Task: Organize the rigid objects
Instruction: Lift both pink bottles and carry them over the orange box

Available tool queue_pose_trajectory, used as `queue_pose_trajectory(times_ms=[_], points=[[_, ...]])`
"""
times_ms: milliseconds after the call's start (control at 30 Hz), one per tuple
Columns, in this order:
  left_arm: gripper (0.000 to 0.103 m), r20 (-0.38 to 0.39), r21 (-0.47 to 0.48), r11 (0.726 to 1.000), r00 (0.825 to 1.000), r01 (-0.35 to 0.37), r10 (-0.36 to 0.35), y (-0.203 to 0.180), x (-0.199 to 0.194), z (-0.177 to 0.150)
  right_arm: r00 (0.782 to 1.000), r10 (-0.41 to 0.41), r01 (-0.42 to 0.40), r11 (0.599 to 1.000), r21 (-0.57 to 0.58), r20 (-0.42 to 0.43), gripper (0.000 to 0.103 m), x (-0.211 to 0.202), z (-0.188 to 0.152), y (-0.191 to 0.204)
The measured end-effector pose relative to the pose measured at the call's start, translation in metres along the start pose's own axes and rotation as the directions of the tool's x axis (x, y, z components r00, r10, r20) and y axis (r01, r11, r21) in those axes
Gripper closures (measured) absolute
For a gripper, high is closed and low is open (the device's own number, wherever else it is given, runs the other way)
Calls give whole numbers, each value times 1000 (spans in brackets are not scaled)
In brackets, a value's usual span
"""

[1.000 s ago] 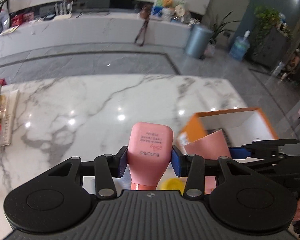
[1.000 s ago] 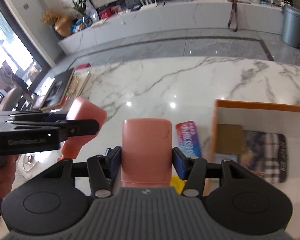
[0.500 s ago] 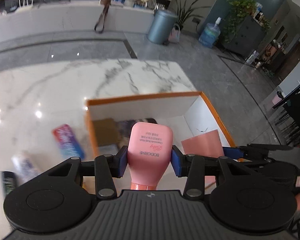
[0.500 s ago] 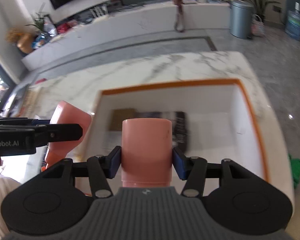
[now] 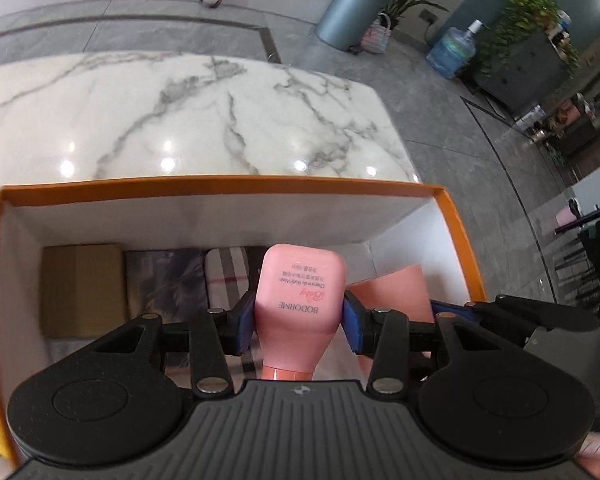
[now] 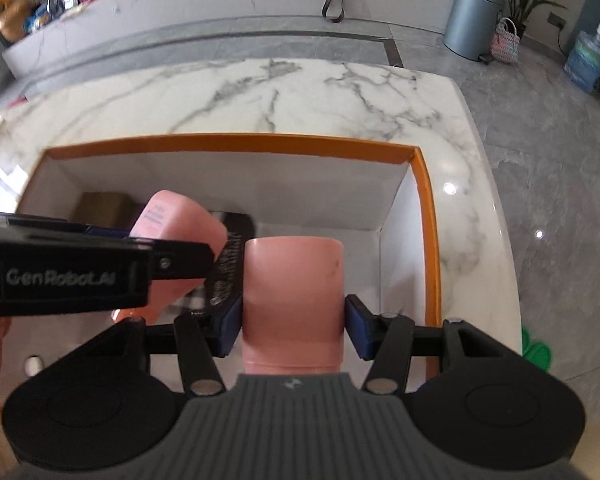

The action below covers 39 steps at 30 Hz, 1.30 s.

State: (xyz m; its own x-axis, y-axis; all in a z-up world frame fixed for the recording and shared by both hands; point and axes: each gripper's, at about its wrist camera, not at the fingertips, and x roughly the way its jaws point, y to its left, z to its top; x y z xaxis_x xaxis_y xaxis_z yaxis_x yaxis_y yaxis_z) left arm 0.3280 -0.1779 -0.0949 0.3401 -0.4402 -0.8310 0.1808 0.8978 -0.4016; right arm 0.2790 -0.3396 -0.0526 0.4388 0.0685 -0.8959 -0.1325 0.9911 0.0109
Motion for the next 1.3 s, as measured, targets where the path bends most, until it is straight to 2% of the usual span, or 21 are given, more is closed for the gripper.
queue_pose_trajectory(times_ms=[167, 300, 467, 633, 767, 867, 967, 1200, 1300], points=[[53, -14, -32, 999, 1000, -24, 23, 3, 12, 5, 994, -106, 106, 990, -98, 3, 48, 20, 12, 12], [53, -27, -65, 998, 1000, -6, 5, 7, 21, 8, 985, -173, 169, 968, -187, -1, 48, 30, 16, 18], [53, -36, -84, 996, 999, 9, -12, 6, 29, 9, 981, -196, 190, 945, -267, 3, 48, 37, 19, 17], [53, -44, -102, 995, 999, 6, -11, 7, 31, 9, 973, -231, 220, 899, -378, 17, 48, 44, 17, 23], [53, -45, -117, 993, 999, 6, -12, 7, 31, 10, 979, -205, 190, 888, -420, 10, 48, 41, 15, 20], [53, -48, -120, 993, 999, 9, -14, 6, 33, 11, 982, -186, 177, 888, -424, 20, 42, 35, 15, 16], [53, -63, -140, 990, 997, 32, -41, 7, 36, 11, 981, -189, 185, 885, -428, 34, 42, 30, 14, 12], [53, -92, -131, 991, 995, 29, -41, -4, 49, 12, 990, -139, 139, 896, -422, 31, 54, 17, 8, 3], [53, -89, -139, 990, 995, 36, -49, -8, 54, 13, 992, -123, 127, 893, -432, 38, 54, 11, 1, 2]])
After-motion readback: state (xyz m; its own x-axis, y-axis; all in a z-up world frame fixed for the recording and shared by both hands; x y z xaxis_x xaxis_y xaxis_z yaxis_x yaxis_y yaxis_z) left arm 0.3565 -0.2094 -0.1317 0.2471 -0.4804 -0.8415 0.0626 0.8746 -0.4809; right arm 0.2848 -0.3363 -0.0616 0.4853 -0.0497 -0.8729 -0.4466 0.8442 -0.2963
